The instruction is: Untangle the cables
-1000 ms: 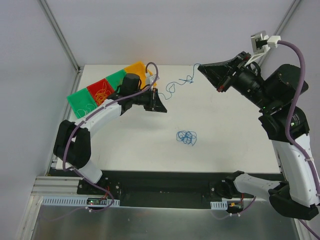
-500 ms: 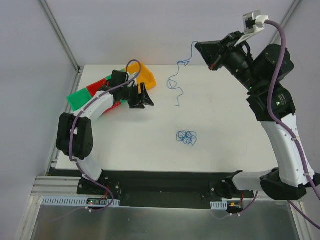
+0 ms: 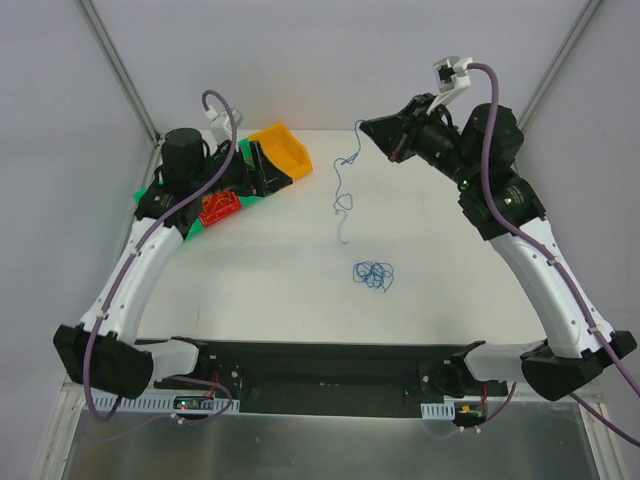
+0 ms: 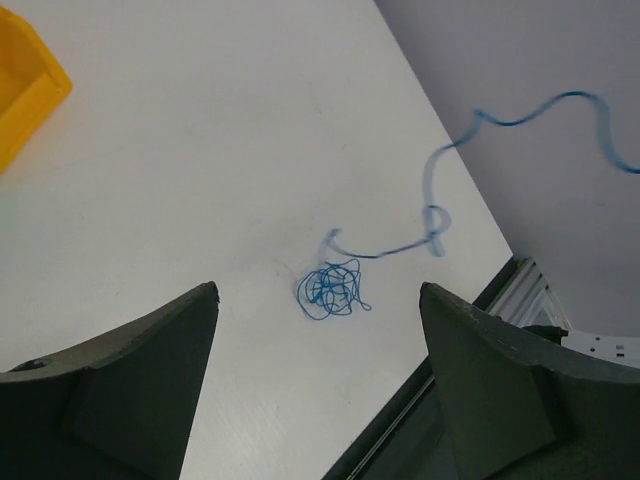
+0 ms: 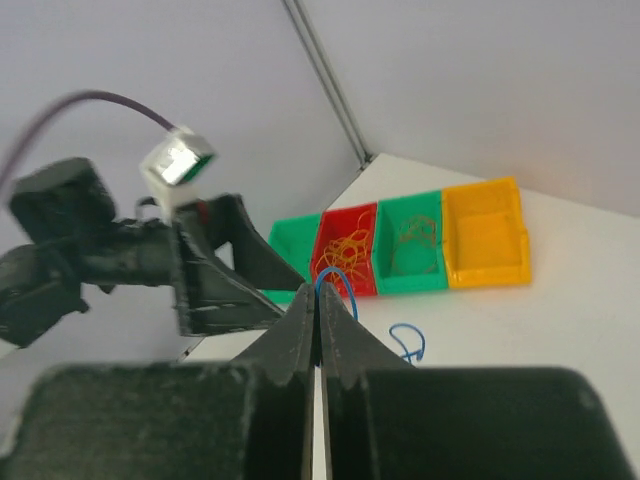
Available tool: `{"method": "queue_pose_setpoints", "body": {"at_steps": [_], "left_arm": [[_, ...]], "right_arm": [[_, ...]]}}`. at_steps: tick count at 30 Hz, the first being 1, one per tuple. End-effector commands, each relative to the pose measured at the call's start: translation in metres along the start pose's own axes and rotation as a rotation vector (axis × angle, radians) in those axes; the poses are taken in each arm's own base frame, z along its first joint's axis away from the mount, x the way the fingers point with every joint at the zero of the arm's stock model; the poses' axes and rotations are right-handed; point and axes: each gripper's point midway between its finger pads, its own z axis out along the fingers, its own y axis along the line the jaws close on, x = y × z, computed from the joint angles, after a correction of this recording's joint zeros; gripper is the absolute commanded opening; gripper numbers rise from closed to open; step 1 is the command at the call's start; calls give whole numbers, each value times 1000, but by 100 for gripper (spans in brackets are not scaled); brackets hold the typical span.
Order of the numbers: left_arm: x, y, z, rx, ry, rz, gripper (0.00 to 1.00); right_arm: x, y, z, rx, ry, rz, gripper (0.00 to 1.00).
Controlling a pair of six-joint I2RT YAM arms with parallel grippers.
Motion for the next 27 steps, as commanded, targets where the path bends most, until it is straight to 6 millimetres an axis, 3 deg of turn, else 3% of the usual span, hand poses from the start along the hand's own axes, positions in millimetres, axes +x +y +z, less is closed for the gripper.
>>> {"method": "queue_pose_setpoints", "body": {"at_steps": [1, 7, 15, 16, 18, 21, 24, 27], "left_arm": [[0, -30, -36, 50, -61, 48, 82], [47, -17, -65, -51, 4, 21, 88], [105, 25, -71, -215, 134, -91, 92], [111, 28, -69, -221, 150, -119, 90], [124, 27, -61, -182, 211, -161, 71], [139, 28, -49, -153, 292, -195, 65], [151, 35, -32, -184, 335, -219, 73], [157, 41, -4, -222, 377, -196, 77]], "right_arm": [[7, 14, 1, -83, -25, 76, 0], [87, -7, 21, -65, 83, 188, 0], [226, -25, 60, -101, 366, 309, 0], [249, -32, 62, -84, 423, 336, 0], [280, -38, 60, -69, 508, 378, 1], [312, -44, 52, -72, 604, 393, 7], [336, -58, 40, -27, 693, 356, 14], [343, -76, 25, 35, 743, 330, 31]]}}
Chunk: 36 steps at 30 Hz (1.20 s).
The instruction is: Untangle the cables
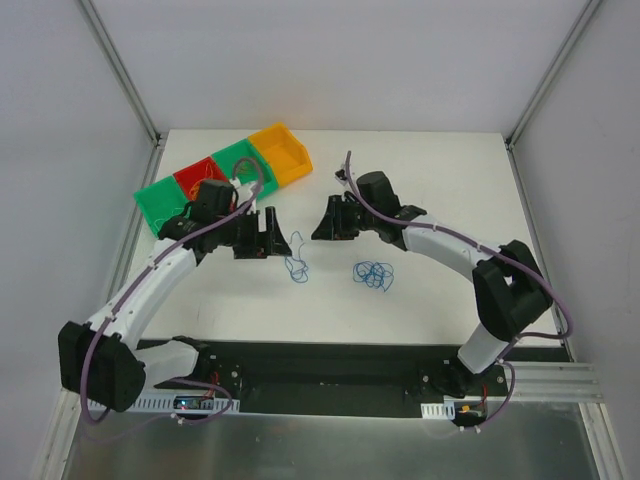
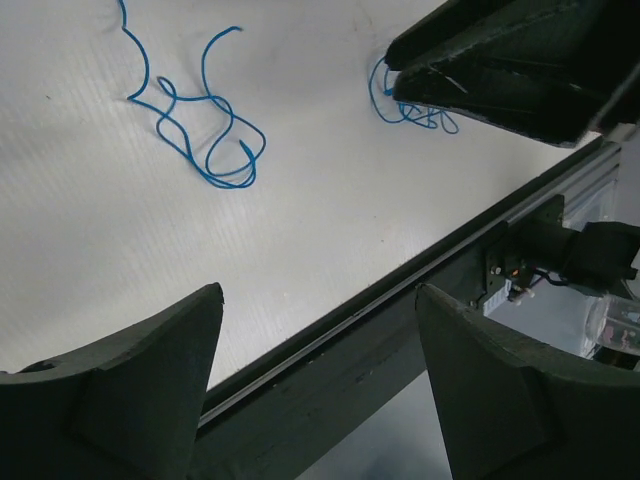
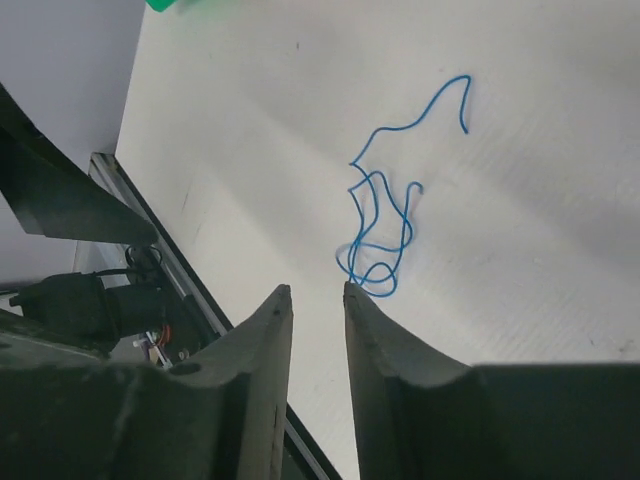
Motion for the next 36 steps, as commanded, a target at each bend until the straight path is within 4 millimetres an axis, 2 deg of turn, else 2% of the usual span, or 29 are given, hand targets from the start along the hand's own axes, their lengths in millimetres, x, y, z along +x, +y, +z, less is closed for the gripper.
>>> {"method": "queue_pose_setpoints", "body": {"at_steps": [1, 2, 3, 6, 9, 12, 15, 17, 22, 27, 30, 33, 34, 36], "left_arm": [[-4, -4, 40, -56, 48, 45, 78], [-4, -1, 49, -99, 58, 73, 78], [-2, 2, 59, -148, 73, 89, 78], [3, 12, 82, -225, 114, 102, 77], [-1, 28, 96, -319, 124, 125, 72], [-13, 43, 103, -421, 107, 148, 74], [-24, 52, 112, -481, 123, 186, 82], [-24, 61, 123, -514, 167, 201, 84], [-15, 82, 143, -565, 244, 208, 81], [3, 90, 147, -580, 279, 173, 60], [7, 89, 147, -563, 279, 167, 38], [-11, 87, 142, -589, 218, 211, 4], [-20, 86, 139, -599, 189, 228, 0], [-44, 80, 133, -617, 119, 257, 0]], "right_arm": [[-2, -7, -20, 29, 7, -67, 37], [-2, -13, -26, 46, -4, -69, 47], [-4, -19, -33, 69, -27, -72, 53], [-2, -39, -52, 137, -72, -65, 62], [-2, -59, -72, 189, -126, -39, 62], [-9, -72, -85, 216, -226, -43, 62], [-12, -79, -83, 210, -264, -40, 63], [-8, -86, -79, 210, -250, -18, 63], [-5, -93, -78, 213, -265, -1, 63], [-3, -99, -80, 237, -285, -10, 63], [-6, -103, -84, 264, -305, -25, 63], [-4, -106, -82, 269, -298, -16, 62], [-3, -106, -82, 267, -296, -11, 62], [-3, -104, -82, 262, -296, -6, 62]]}}
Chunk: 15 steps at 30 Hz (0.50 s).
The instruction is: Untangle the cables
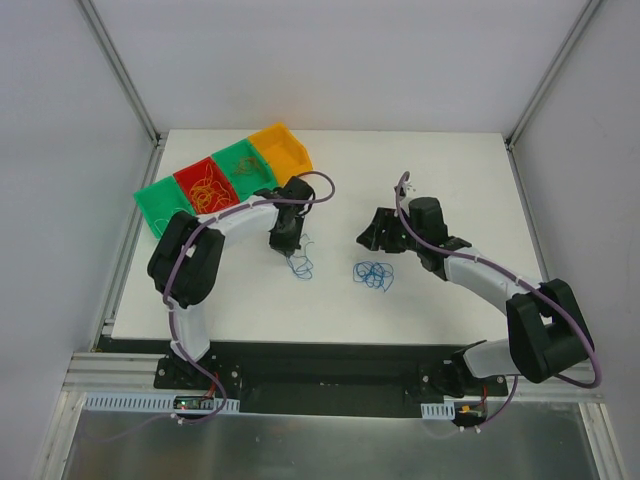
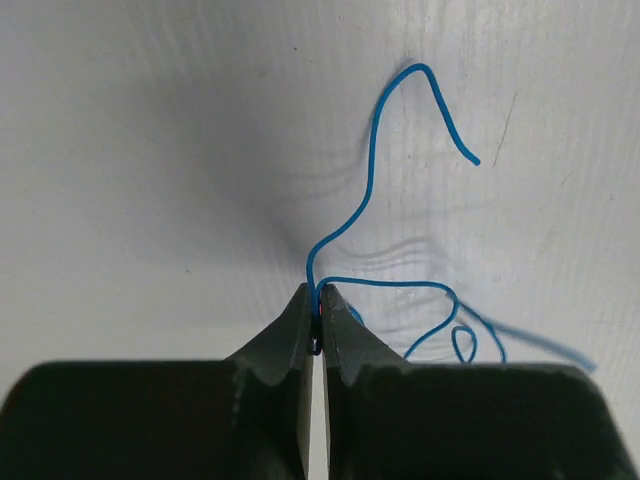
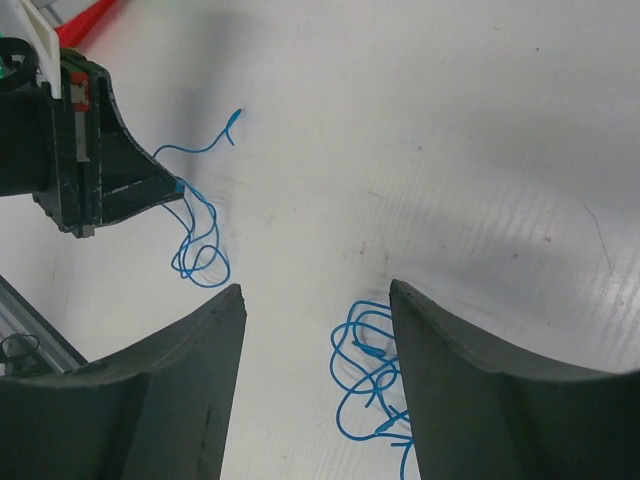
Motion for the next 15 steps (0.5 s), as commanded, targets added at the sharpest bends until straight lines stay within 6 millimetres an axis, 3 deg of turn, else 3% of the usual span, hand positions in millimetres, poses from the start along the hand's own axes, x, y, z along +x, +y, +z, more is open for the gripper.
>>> {"method": "queue_pose_setpoints", "body": {"at_steps": [1, 4, 7, 11, 12, 15], "left_arm": [[-53, 7, -42, -52, -201, 22, 0], [-101, 16, -69, -55, -319, -19, 0], [-156, 40, -92, -77, -439, -98, 0], [-221, 78, -105, -103, -557, -203, 0], [-241, 84, -118, -92, -605, -231, 0], [-284, 103, -122, -67, -698, -273, 0]], "right_arm": [[-19, 6, -4, -18, -74, -26, 62], [-23, 2, -11, 13, -99, -51, 62], [-27, -3, -15, 49, -121, -67, 62], [-26, -2, -14, 39, -115, -57, 62], [-26, -1, -14, 34, -112, -57, 62], [-25, -1, -13, 34, -112, -50, 62]]}}
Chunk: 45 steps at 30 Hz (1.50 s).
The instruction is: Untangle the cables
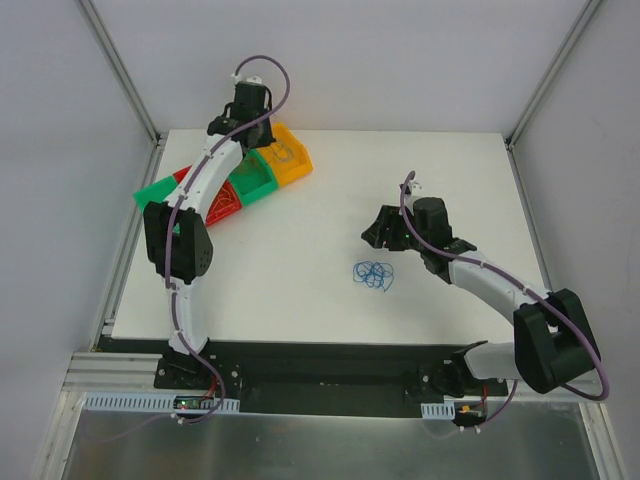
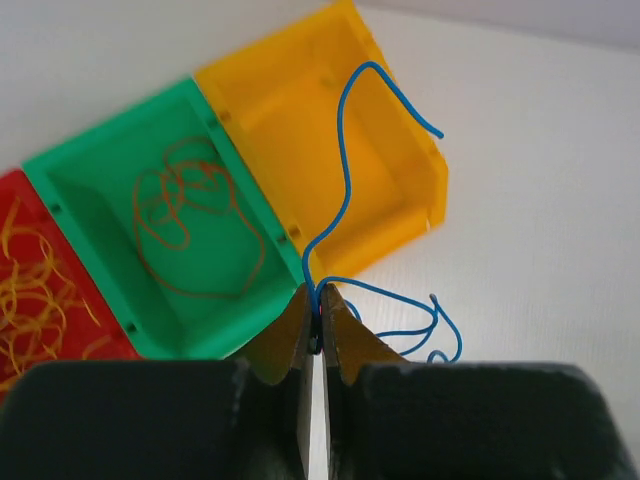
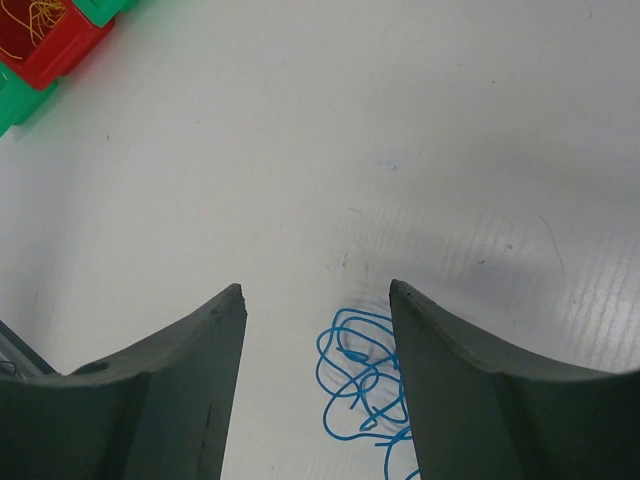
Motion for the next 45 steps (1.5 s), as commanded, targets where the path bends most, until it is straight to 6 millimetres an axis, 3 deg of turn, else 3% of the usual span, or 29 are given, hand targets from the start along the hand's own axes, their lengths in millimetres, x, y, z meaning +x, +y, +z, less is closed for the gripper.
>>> {"method": "queue_pose_setpoints", "body": {"at_steps": [1, 5, 6, 11, 14, 16, 19, 24, 29, 32, 36, 38, 42, 45], "left_arm": [[-45, 19, 37, -26, -106, -44, 0], [-68, 24, 81, -30, -195, -6, 0], [-65, 23, 96, -27, -197, 15, 0], [-69, 17, 123, 0, -250, 82, 0], [-66, 20, 121, -12, -245, 85, 43], [-65, 20, 113, -9, -238, 88, 56], [-61, 19, 88, 12, -217, 71, 66], [-48, -4, 19, 175, -149, -46, 77], [5, -45, -44, 474, 53, -128, 79], [44, -51, -62, 537, 167, -127, 81], [81, -51, -84, 466, 175, 15, 89], [87, -61, -98, 436, 146, 114, 91], [100, -106, -138, 517, 101, 313, 91], [104, -123, -166, 535, 57, 414, 92]], "right_arm": [[-10, 2, -1, -7, -41, -15, 62], [-10, 4, 2, -16, -31, -11, 62], [-9, 3, 2, -15, -28, -9, 62], [-8, 1, 4, -10, -22, -10, 62], [-7, 3, 5, -20, -15, -7, 62], [-7, 3, 5, -21, -13, -6, 61], [-6, 2, 7, -15, -9, -7, 61], [-4, 0, 8, -8, 2, -6, 61], [-3, -5, 10, 14, 7, -13, 61], [-1, -4, 11, 9, 18, -9, 61], [1, -4, 12, 8, 24, -4, 61], [2, -8, 15, 24, 37, 8, 61], [14, -7, 5, 48, 131, 29, 60], [31, -10, -15, 71, 157, 55, 60]]}}
